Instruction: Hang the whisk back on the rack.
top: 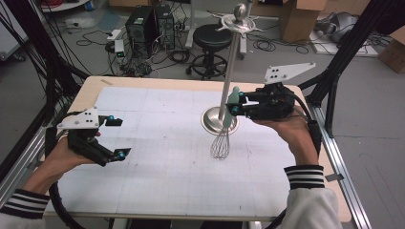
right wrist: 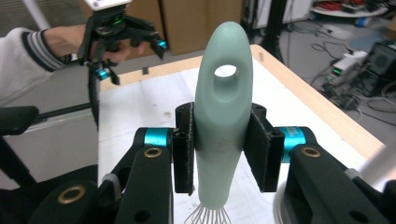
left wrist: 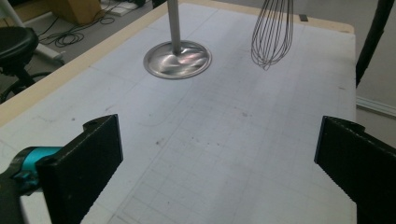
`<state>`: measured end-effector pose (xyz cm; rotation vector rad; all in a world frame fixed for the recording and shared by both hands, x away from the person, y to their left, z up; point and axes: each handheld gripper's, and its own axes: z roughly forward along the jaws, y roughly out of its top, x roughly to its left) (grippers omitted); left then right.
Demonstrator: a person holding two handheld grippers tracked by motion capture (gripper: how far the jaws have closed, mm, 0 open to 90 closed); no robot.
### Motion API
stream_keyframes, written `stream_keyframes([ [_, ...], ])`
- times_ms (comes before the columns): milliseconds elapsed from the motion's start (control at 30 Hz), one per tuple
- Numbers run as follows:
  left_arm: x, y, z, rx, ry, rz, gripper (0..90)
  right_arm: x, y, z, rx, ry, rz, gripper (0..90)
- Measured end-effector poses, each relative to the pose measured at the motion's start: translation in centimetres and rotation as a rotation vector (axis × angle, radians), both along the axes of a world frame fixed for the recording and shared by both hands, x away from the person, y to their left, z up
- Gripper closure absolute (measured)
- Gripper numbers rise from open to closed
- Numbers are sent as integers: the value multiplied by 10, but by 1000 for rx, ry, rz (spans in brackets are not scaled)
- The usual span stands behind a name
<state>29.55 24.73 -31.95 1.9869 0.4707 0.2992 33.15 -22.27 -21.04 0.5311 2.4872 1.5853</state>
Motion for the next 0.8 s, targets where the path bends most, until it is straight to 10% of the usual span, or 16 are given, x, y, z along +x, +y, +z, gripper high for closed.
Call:
stream_keyframes([
  [800,-12,37,-33,-62,3,49,17,25,-59,24,-17,2,-126,663],
])
